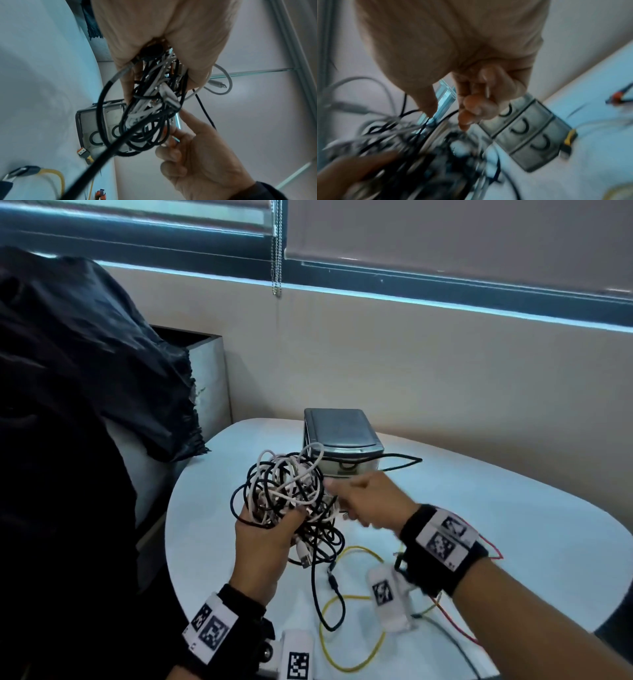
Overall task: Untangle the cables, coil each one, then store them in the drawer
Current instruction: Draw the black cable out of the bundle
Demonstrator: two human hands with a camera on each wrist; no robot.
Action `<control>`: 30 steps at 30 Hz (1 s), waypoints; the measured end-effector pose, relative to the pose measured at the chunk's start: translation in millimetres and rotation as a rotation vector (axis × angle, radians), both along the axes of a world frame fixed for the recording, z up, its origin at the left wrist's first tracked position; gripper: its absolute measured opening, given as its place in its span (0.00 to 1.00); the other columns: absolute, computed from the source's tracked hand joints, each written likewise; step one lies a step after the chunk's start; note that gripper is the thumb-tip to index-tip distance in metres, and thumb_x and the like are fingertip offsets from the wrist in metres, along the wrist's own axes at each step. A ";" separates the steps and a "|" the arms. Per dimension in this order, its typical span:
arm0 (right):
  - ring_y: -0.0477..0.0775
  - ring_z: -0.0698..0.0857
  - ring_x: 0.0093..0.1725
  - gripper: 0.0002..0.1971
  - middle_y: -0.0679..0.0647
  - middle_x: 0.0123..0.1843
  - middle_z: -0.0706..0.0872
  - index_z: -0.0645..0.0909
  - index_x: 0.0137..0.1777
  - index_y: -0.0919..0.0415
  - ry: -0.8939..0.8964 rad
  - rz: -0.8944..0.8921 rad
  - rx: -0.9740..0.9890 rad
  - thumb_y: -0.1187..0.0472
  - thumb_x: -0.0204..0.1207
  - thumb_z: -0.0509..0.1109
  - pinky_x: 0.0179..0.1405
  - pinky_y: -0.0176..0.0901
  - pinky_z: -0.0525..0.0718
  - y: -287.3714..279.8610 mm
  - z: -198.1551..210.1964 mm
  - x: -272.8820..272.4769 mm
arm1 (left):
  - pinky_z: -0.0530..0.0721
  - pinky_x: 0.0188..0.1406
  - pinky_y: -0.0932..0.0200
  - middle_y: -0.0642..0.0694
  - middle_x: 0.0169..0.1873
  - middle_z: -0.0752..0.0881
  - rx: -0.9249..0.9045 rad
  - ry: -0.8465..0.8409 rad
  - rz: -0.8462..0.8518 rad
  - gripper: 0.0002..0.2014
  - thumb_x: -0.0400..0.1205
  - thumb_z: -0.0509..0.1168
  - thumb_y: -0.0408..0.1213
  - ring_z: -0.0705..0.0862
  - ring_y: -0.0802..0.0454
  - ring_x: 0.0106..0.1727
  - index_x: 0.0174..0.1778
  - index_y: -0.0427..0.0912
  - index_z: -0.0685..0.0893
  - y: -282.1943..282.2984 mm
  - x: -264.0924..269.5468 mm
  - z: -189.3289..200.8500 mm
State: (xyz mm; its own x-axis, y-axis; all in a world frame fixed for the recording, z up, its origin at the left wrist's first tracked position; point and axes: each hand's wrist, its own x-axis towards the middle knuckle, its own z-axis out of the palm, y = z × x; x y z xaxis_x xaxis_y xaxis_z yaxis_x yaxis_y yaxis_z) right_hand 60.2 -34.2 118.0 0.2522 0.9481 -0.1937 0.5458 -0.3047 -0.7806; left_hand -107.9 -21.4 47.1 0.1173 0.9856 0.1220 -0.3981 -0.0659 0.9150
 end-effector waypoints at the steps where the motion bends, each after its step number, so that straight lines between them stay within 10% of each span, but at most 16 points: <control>1: 0.47 0.72 0.19 0.20 0.54 0.26 0.80 0.77 0.31 0.57 0.046 0.010 0.009 0.45 0.81 0.69 0.15 0.30 0.67 -2.5 -6.4 -6.1 | 0.87 0.37 0.48 0.39 0.41 0.92 0.005 0.003 -0.003 0.17 0.78 0.71 0.19 0.88 0.41 0.40 0.43 0.51 0.90 -0.1 2.5 0.3; 7: 0.51 0.75 0.21 0.15 0.54 0.25 0.83 0.77 0.29 0.59 0.094 -0.038 0.126 0.64 0.79 0.70 0.18 0.34 0.70 5.2 -15.3 4.3 | 0.91 0.41 0.45 0.40 0.46 0.93 0.021 0.018 -0.016 0.19 0.78 0.72 0.20 0.91 0.40 0.44 0.46 0.53 0.91 -2.8 8.1 0.4; 12: 0.45 0.71 0.19 0.09 0.58 0.30 0.81 0.81 0.38 0.68 0.271 -0.447 0.465 0.64 0.79 0.71 0.15 0.32 0.64 20.3 13.1 47.0 | 0.90 0.47 0.40 0.39 0.46 0.92 -0.008 -0.004 0.007 0.18 0.78 0.72 0.20 0.91 0.37 0.47 0.45 0.52 0.91 0.2 8.9 -1.4; 18: 0.48 0.73 0.23 0.14 0.52 0.27 0.81 0.85 0.40 0.58 0.306 -0.007 0.037 0.47 0.78 0.72 0.20 0.35 0.64 -11.0 -6.7 6.1 | 0.87 0.34 0.56 0.41 0.46 0.93 -0.016 -0.029 -0.058 0.15 0.80 0.71 0.22 0.91 0.45 0.45 0.51 0.49 0.89 -1.1 17.7 -0.7; 24: 0.43 0.73 0.21 0.06 0.52 0.31 0.85 0.88 0.44 0.62 0.349 -0.142 0.221 0.62 0.80 0.72 0.17 0.30 0.67 -11.2 1.2 13.2 | 0.87 0.43 0.47 0.37 0.50 0.92 -0.013 -0.003 -0.048 0.16 0.78 0.70 0.19 0.90 0.33 0.53 0.53 0.45 0.89 -3.2 11.2 -6.7; 30: 0.45 0.73 0.21 0.14 0.52 0.29 0.82 0.82 0.36 0.61 0.231 -0.037 0.094 0.52 0.75 0.77 0.18 0.33 0.67 -22.4 -3.5 6.4 | 0.89 0.50 0.41 0.37 0.50 0.92 -0.011 -0.003 -0.067 0.15 0.79 0.70 0.20 0.91 0.36 0.53 0.54 0.44 0.89 -10.2 14.9 -2.0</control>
